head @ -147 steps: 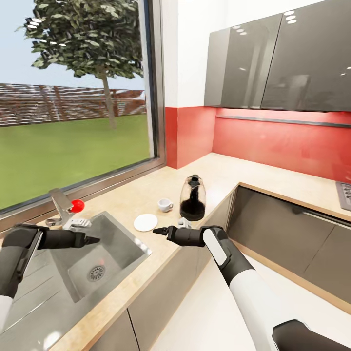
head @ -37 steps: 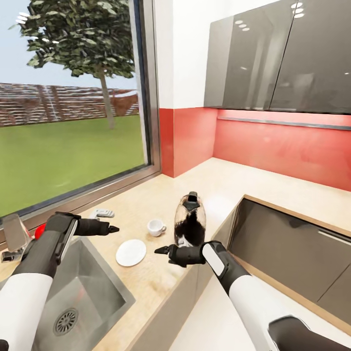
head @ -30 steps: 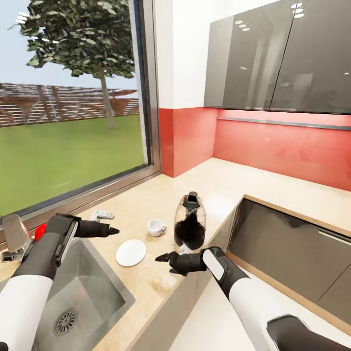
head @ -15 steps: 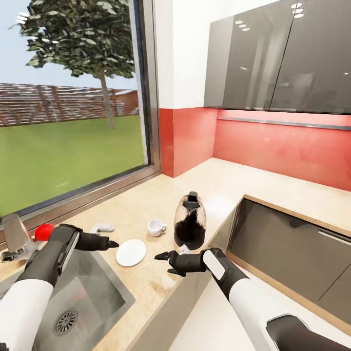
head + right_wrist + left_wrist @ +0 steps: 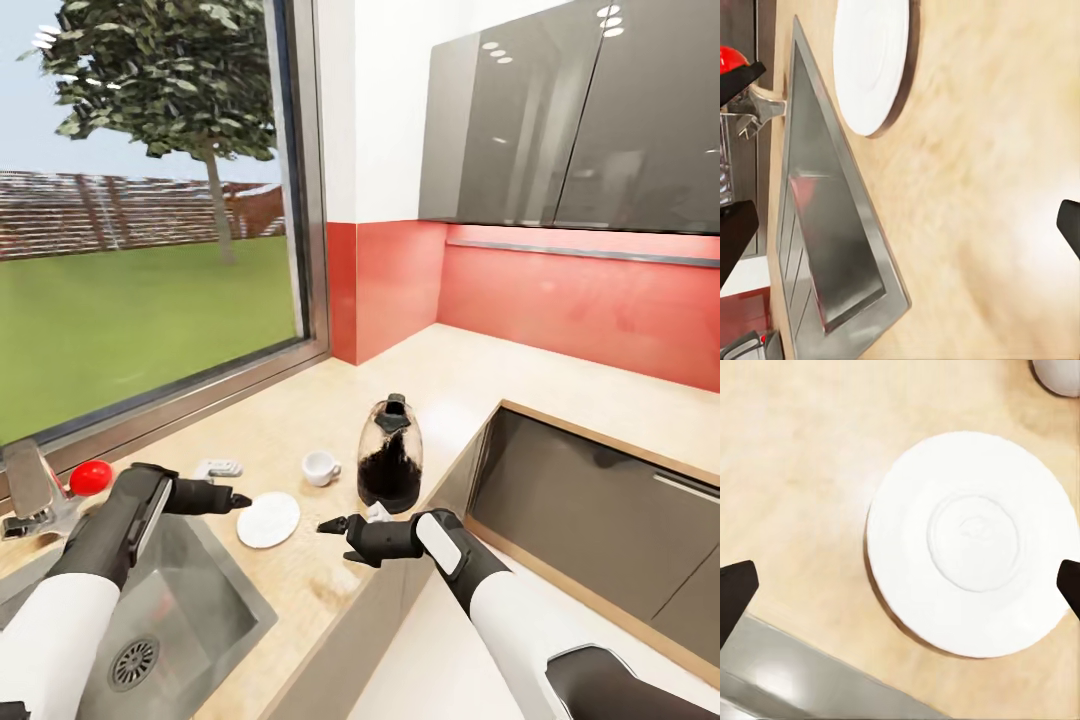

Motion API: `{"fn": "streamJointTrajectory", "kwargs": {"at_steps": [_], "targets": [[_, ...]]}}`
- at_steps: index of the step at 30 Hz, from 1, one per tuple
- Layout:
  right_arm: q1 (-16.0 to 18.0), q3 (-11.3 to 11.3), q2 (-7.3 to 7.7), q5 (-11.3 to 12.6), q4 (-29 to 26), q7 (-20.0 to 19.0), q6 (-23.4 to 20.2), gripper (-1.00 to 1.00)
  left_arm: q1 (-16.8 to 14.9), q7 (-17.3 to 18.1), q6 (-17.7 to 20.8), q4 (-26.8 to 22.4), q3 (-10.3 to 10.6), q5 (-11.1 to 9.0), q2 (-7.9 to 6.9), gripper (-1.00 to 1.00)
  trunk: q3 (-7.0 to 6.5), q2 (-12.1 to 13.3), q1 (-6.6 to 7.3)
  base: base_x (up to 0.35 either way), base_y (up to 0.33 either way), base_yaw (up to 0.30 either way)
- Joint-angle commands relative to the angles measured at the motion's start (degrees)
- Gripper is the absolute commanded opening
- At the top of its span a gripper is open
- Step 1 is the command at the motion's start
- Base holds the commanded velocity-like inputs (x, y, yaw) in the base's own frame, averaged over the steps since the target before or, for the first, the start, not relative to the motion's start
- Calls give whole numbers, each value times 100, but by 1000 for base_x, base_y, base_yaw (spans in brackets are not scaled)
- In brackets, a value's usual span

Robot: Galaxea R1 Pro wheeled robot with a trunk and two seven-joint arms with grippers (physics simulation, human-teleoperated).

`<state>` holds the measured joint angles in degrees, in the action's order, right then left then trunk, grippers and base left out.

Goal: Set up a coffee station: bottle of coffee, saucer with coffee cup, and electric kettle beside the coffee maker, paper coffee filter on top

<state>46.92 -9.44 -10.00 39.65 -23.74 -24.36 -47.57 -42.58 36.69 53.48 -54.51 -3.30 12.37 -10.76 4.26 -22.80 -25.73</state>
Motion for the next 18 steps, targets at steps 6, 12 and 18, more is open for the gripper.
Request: {"fn": "streamJointTrajectory", "kwargs": {"at_steps": [6,12,18], "targets": [[6,-5,0,-36,1,-34,-6,100,-5,50,-17,-7,-9,65,58,100,13,-12,-5,139,0,0],[2,-5,0,-36,1,-34,-6,100,-5,49,-21,-7,3,58,69,100,13,-12,-5,64,-46,0],[2,-5,0,-36,40,-34,-6,100,-5,49,-16,-14,-6,71,92,100,13,-12,-5,100,-98,0]]}}
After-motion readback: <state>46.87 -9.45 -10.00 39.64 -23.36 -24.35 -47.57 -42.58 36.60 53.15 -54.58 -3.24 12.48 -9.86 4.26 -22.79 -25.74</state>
